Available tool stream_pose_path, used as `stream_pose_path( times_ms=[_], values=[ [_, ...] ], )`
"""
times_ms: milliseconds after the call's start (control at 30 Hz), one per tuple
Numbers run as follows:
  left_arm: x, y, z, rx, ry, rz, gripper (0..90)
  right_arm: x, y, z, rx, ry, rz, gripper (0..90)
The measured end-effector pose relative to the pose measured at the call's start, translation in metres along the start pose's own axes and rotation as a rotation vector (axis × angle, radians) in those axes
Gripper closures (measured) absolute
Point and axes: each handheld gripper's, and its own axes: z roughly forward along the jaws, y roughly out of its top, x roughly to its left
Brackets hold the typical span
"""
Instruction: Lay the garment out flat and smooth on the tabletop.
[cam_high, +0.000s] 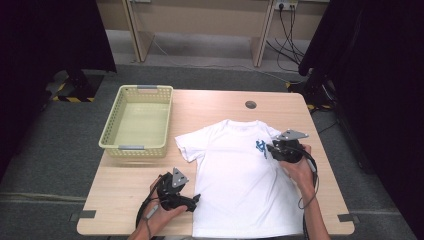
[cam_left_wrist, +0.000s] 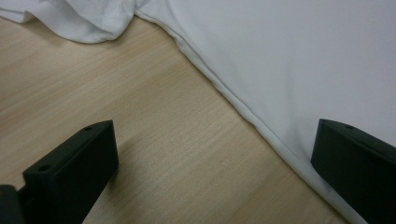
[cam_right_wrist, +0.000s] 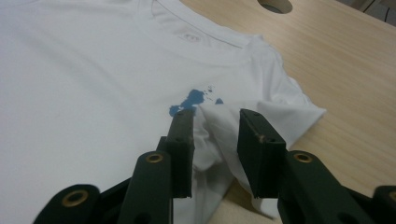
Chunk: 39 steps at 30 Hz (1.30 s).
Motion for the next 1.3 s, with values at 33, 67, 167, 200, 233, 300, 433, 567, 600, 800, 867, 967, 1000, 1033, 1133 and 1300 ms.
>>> stream_pose_path(
  times_ms=[33, 67, 167, 200, 233, 300, 433, 567, 600, 800, 867, 967, 1000, 1033, 1133, 1300],
  values=[
    [0.0, 0.0, 0.0, 0.0, 0.0, 0.0, 0.0, -0.003, -0.003, -0.004, 0.003, -0.002, 0.016, 64.5],
    [0.0, 0.0, 0.0, 0.0, 0.0, 0.0, 0.0, -0.007, -0.006, -0.008, 0.005, -0.004, 0.034, 64.1],
    [0.0, 0.0, 0.0, 0.0, 0.0, 0.0, 0.0, -0.019, -0.018, -0.02, 0.032, -0.041, 0.071, 64.1],
    [0.0, 0.0, 0.0, 0.0, 0.0, 0.0, 0.0, -0.022, -0.022, -0.02, 0.049, -0.048, 0.077, 64.3],
    [0.0, 0.0, 0.0, 0.0, 0.0, 0.0, 0.0, -0.024, -0.026, -0.019, 0.065, -0.046, 0.084, 64.3],
    [0.0, 0.0, 0.0, 0.0, 0.0, 0.0, 0.0, -0.026, -0.032, -0.014, 0.077, -0.03, 0.104, 63.2],
    [0.0, 0.0, 0.0, 0.0, 0.0, -0.001, 0.0, -0.025, -0.033, 0.0, 0.088, -0.011, 0.105, 59.4],
    [0.0, 0.0, 0.0, 0.0, 0.0, 0.0, 0.0, -0.03, -0.024, 0.012, 0.117, -0.05, 0.076, 81.9],
    [0.0, 0.0, 0.0, 0.0, 0.0, 0.0, 0.0, -0.03, -0.024, 0.012, 0.117, -0.05, 0.076, 81.9],
    [0.0, 0.0, 0.0, 0.0, 0.0, 0.0, 0.0, -0.045, -0.008, 0.005, 0.088, -0.147, 0.085, 87.1],
    [0.0, 0.0, 0.0, 0.0, 0.0, 0.0, 0.0, -0.042, -0.001, 0.004, 0.083, -0.153, 0.059, 87.8],
    [0.0, 0.0, 0.0, 0.001, -0.001, -0.001, 0.0, -0.031, 0.012, 0.006, 0.065, -0.152, 0.019, 87.8],
    [0.0, 0.0, 0.0, 0.0, 0.0, 0.0, 0.0, -0.03, 0.015, 0.007, 0.062, -0.15, 0.011, 87.1],
    [0.0, 0.0, 0.0, 0.0, 0.0, 0.0, 0.0, -0.026, 0.02, 0.009, 0.053, -0.144, -0.001, 85.6],
    [0.0, 0.0, 0.0, 0.0, 0.0, 0.0, 0.0, -0.011, 0.035, 0.019, 0.06, -0.119, -0.047, 80.6],
    [0.0, -0.001, 0.0, -0.001, 0.0, -0.003, 0.0, 0.008, 0.046, 0.032, 0.08, -0.093, -0.085, 69.2]
  ],
)
